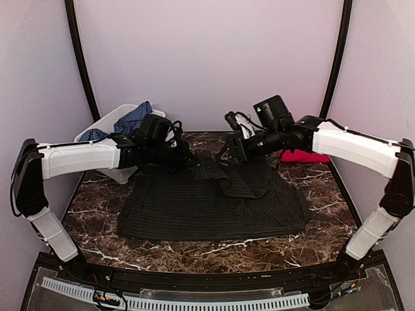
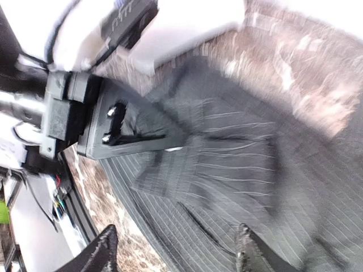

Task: Fold and stack the mixed laundry pile
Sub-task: Adjust the 1/3-folded shirt at the center of the board.

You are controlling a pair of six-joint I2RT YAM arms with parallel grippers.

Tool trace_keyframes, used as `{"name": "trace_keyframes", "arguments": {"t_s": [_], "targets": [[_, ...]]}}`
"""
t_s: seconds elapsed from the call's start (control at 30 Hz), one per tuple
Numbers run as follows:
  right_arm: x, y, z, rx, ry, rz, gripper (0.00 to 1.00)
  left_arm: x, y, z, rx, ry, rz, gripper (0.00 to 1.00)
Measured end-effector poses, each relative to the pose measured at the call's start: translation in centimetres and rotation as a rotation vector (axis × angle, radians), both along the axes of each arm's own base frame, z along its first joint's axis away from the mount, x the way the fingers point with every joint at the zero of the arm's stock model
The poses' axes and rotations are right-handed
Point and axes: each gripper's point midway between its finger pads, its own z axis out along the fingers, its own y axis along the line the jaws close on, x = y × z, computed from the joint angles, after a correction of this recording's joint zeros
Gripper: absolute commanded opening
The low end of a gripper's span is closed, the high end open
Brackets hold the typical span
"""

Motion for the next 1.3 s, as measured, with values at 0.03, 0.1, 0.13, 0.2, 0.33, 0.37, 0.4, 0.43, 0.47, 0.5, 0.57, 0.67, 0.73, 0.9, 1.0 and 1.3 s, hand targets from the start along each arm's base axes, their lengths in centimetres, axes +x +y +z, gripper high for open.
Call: {"name": "trace_keyframes", "arguments": {"t_s": [0.03, 0.1, 0.13, 0.2, 0.33, 0.37, 0.4, 0.43, 0.47, 0.5, 0.57, 0.67, 0.73, 0.9, 1.0, 1.3], "targets": [[0.1, -1.4, 1.9, 0.035, -0.034, -0.019, 0.7, -0.4, 0.1, 1.3, 0.006, -0.022, -0.031, 0.0], [0.8, -4.1, 5.0, 0.093, -0.098, -0.072, 0.7, -1.1, 0.2, 3.8, 0.003, -0.061, -0.082, 0.0], [1.4, -5.6, 6.0, 0.115, -0.127, -0.105, 0.7, -1.4, 0.5, 4.8, 0.001, -0.072, -0.108, 0.0], [2.6, -8.2, 6.5, 0.122, -0.148, -0.168, 0.71, -2.5, 1.2, 5.9, -0.005, -0.074, -0.159, 0.0], [3.6, -10.8, 2.3, 0.053, -0.086, -0.239, 0.7, -3.4, 4.1, 6.1, -0.001, -0.021, -0.191, 0.0], [3.3, -10.9, 0.6, 0.027, -0.053, -0.237, 0.7, -3.4, 5.3, 5.8, 0.006, -0.002, -0.184, 0.0], [2.9, -11.1, -0.9, 0.003, -0.022, -0.236, 0.7, -3.4, 6.7, 5.5, 0.015, 0.019, -0.173, 0.0], [2.6, -11.2, -2.2, -0.017, 0.005, -0.233, 0.69, -3.5, 7.5, 5.3, 0.023, 0.032, -0.17, 0.0], [2.3, -11.3, -3.2, -0.033, 0.025, -0.232, 0.68, -3.4, 8.5, 5.1, 0.035, 0.045, -0.159, 0.0], [2.1, -11.4, -4.1, -0.046, 0.044, -0.232, 0.67, -3.3, 9.4, 4.8, 0.05, 0.057, -0.151, 0.0], [1.8, -11.5, -5.4, -0.061, 0.071, -0.228, 0.64, -3.6, 10.6, 3.9, 0.084, 0.079, -0.154, 0.0], [1.3, -11.6, -7.0, -0.077, 0.104, -0.22, 0.6, -4.7, 11.5, 2.2, 0.144, 0.112, -0.186, 0.0], [1.0, -11.7, -7.9, -0.086, 0.123, -0.217, 0.56, -5.2, 11.9, 1.0, 0.179, 0.129, -0.204, 0.0], [0.6, -11.3, -9.2, -0.092, 0.159, -0.2, 0.55, -5.8, 13.2, -3.0, 0.28, 0.202, -0.215, 0.0], [0.4, -11.1, -9.9, -0.101, 0.176, -0.188, 0.55, -6.1, 14.2, -4.8, 0.291, 0.257, -0.204, 0.0], [0.2, -11.0, -10.6, -0.121, 0.18, -0.179, 0.55, -4.9, 16.6, -4.0, 0.188, 0.3, -0.157, 0.0]]}}
